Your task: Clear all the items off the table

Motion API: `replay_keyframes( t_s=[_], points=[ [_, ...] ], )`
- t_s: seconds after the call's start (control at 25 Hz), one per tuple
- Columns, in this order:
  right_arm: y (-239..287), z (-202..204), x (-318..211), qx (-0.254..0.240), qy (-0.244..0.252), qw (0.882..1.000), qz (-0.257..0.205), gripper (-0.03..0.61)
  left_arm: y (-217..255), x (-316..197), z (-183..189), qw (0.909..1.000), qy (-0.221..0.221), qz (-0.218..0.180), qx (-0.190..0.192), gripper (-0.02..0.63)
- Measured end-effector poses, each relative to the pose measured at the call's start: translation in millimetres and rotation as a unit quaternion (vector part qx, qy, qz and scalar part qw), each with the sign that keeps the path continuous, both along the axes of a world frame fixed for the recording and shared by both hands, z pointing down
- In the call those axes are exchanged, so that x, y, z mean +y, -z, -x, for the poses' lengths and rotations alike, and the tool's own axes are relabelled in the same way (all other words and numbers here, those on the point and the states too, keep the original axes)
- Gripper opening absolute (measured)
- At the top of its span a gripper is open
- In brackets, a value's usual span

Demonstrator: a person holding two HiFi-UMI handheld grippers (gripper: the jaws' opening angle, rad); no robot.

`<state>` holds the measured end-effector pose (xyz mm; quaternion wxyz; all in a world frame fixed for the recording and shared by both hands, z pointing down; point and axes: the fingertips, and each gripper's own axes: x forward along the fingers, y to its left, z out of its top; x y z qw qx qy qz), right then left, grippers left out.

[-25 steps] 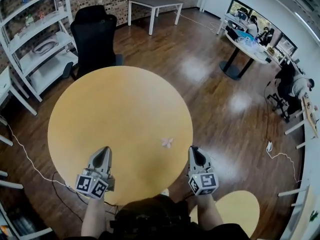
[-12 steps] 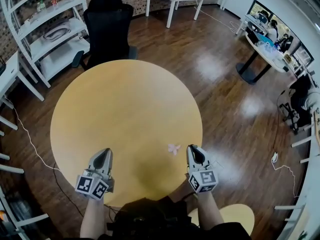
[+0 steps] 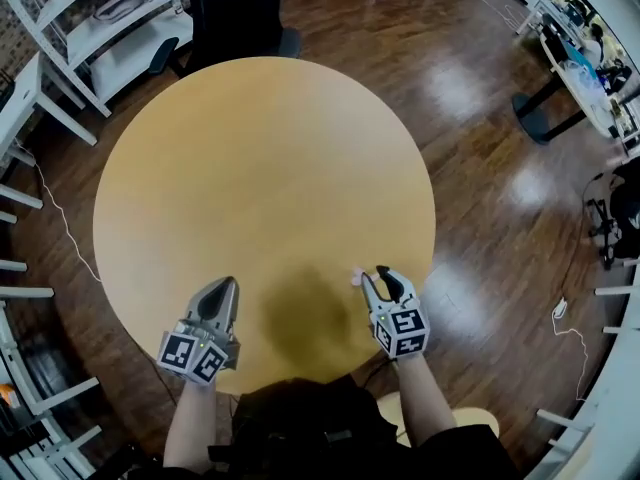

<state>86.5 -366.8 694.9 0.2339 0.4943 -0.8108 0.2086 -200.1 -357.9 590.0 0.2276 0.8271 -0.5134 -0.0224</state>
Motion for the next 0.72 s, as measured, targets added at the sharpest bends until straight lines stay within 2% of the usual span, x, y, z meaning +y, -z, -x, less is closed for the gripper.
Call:
replay_keyframes(
  t_s=[0.2,0.36,0.4,0.72],
  points=[
    [-28.3,6.8,-0.5,0.001,0.015,0.999,0.036,0.140,-13.0,4.9,-7.3,0.9998,0.002,0.021,0.000,0.000],
    [-37.0,7.2,1.1,0.014,0.018,0.999,0.043,0.025,-16.1,9.2,-7.4,0.9996,0.005,0.027,-0.001,0.000],
    [-38.3,8.1,0.8,0.017,0.021,0.999,0.045,0.018,-16.2,9.5,-6.8,0.9996,0.006,0.027,-0.001,0.000],
    [-16.5,17.4,-6.2,0.011,0.020,1.000,0.019,0.003,-6.2,11.4,7.7,0.9998,0.017,0.010,-0.001,0.000]
  ],
)
